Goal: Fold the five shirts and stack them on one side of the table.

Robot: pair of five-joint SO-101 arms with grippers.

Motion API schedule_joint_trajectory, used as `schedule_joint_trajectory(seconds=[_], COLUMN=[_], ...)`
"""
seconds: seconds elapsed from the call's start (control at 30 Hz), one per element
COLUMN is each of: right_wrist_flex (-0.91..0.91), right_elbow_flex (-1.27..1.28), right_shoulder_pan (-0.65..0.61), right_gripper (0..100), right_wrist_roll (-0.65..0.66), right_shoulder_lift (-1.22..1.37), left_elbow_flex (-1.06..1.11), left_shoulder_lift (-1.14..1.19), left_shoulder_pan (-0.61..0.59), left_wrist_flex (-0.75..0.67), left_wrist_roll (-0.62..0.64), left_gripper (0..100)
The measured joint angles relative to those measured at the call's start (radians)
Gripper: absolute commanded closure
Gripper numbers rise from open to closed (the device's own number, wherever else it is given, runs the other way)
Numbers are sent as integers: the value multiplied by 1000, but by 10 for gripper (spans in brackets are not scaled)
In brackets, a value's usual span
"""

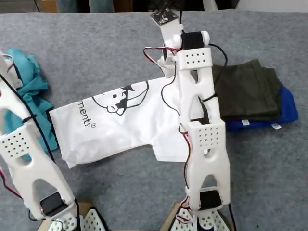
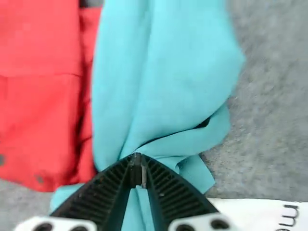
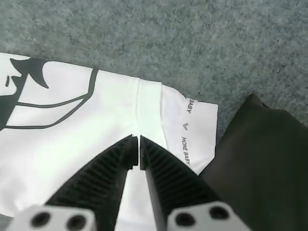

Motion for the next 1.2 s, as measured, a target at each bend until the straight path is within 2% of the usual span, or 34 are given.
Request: schedule_joint_trajectory(seconds=[0.13, 0.3, 0.37, 0.5, 0.57, 0.63, 0.8, 0.9, 0.97, 1.07, 1.2], right_wrist_flex=[0, 0, 3, 3, 3, 3, 0, -23, -29, -6, -2], right_elbow_flex=[46, 120, 143, 164, 166, 166, 166, 166, 166, 164, 164], right_shoulder_pan=[-2, 0, -2, 14, 32, 57, 115, 130, 149, 166, 166], right_gripper=[984, 984, 984, 984, 984, 984, 984, 984, 984, 984, 984], right_wrist_roll=[0, 0, 2, 0, 0, 0, 0, 8, 58, 135, 157], right_shoulder_lift=[0, 0, 0, 0, 0, 0, 0, 0, 0, 0, 0], left_elbow_flex=[207, 772, 1036, 1562, 1783, 1930, 1984, 1915, 1830, 1669, 1478], left_shoulder_lift=[-206, -583, -758, -1056, -1109, -1111, -1002, -911, -862, -818, -810], left_shoulder_pan=[18, 72, 95, 107, 101, 75, 15, -61, -124, -215, -232], left_wrist_flex=[0, -44, -141, -428, -559, -631, -735, -775, -773, -677, -502], left_wrist_roll=[-20, -20, -20, -18, -18, -18, -18, -14, -12, -43, -78], left_gripper=[972, 972, 972, 970, 971, 971, 971, 971, 971, 971, 971])
